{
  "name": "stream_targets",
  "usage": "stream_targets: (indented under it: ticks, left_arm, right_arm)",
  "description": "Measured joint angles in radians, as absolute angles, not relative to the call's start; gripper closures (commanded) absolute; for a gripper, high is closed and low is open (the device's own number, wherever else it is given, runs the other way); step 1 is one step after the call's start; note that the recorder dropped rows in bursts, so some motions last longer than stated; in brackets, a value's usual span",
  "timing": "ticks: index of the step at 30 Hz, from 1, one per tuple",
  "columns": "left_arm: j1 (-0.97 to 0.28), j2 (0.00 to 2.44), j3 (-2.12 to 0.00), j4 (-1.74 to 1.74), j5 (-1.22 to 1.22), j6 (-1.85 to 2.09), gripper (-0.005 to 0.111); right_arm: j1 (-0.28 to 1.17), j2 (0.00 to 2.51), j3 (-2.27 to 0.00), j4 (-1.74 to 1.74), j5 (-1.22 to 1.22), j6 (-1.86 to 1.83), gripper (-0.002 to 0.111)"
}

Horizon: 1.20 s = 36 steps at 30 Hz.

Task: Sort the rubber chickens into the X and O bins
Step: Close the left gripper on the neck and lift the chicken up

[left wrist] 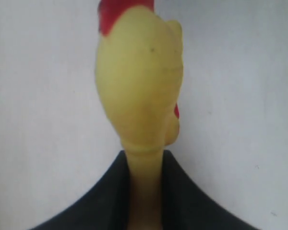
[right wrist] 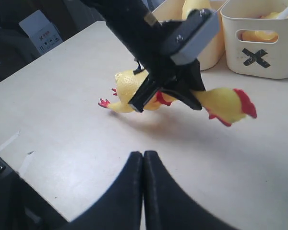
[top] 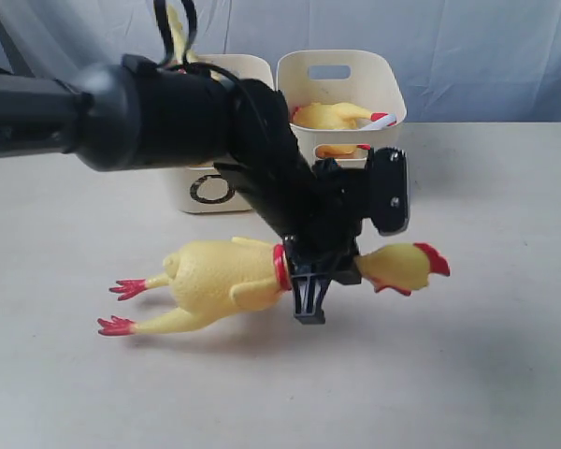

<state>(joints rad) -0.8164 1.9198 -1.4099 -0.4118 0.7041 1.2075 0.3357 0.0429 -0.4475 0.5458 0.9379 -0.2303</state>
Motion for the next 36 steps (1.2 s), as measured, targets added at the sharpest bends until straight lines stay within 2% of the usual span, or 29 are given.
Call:
stream_targets:
  ticks: [6, 14, 18, 23, 32, 36]
  left_arm:
    - [-0.811, 1.797, -1.41, -0.426, 0.68, 1.169, 0.107]
    - [-0.713, 1.647, -1.41, -0.492, 0.674, 1.112, 0.107]
    - [-0.608, 1.522, -1.409, -0.68, 0.677, 1.171, 0.107]
    - [-0.419, 1.4, -1.409, -0.997, 0.683, 1.304, 0.107]
    - [-0.074, 1.356, -1.409, -1.566, 0.767, 1.545, 0.107]
    - [0.033, 1.363, -1.419, -1.695, 0.765, 1.672, 0.107]
  right_arm:
    - [0.336, 0.043, -0.448, 0.546, 0.938, -0.23, 0.109]
    - [0.336, 0.043, -0.448, 0.546, 0.938, -0.23, 0.109]
    - [0.336, 0.043, -0.448, 0.546, 0.938, -0.23, 0.109]
    - [0.336, 0.043, -0.448, 0.546, 0.938, -0.23, 0.109]
    - [0.336, 0.043, -0.448, 0.548, 0.938, -0.23, 0.109]
    - [0.336, 0.043, -0.448, 0.55, 0.938, -0.23, 0.109]
